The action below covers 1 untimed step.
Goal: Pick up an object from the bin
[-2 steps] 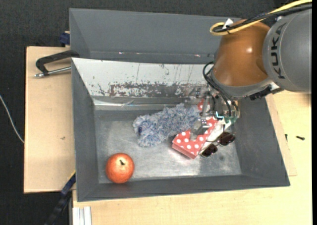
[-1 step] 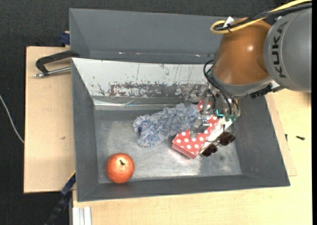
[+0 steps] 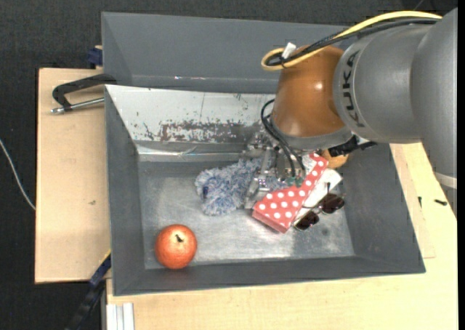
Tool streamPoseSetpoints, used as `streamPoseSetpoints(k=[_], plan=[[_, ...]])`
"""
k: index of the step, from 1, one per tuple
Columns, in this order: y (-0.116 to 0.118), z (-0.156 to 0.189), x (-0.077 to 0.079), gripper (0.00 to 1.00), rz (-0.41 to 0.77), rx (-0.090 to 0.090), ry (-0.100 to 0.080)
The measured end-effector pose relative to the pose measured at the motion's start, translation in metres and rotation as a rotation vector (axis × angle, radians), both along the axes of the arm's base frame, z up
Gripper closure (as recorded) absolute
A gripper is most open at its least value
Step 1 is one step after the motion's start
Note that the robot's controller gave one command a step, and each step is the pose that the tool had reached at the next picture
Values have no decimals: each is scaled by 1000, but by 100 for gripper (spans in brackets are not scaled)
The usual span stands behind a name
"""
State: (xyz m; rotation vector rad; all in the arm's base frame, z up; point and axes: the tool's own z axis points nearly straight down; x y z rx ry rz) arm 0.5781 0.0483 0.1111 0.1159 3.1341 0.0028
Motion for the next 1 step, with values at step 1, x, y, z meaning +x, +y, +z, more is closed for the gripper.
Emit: streamPoseSetpoints(k=[1], plan=[[-10,-35,13,100,121,0,-5]])
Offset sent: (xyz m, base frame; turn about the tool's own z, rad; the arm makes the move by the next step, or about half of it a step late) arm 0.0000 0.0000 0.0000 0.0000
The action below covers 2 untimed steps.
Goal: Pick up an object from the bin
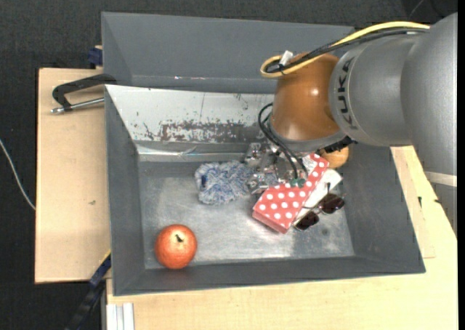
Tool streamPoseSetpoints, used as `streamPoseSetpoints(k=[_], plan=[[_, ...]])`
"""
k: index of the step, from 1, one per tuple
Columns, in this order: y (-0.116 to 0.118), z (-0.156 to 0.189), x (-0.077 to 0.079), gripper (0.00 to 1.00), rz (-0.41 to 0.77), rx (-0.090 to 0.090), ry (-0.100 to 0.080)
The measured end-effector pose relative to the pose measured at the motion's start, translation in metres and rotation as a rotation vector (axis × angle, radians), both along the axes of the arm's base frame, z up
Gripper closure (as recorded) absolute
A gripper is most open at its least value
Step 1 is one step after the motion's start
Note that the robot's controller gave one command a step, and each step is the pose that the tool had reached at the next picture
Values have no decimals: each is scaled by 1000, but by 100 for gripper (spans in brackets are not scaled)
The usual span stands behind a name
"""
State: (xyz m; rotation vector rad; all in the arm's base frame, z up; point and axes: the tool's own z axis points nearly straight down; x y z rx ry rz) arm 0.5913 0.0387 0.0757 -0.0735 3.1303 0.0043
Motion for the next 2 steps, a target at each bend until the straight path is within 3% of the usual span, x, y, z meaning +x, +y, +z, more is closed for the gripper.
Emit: streamPoseSetpoints(k=[1,2], plan=[[0,0,0,100,0,0,0],[1,156,-5,100,4,-2,2]])
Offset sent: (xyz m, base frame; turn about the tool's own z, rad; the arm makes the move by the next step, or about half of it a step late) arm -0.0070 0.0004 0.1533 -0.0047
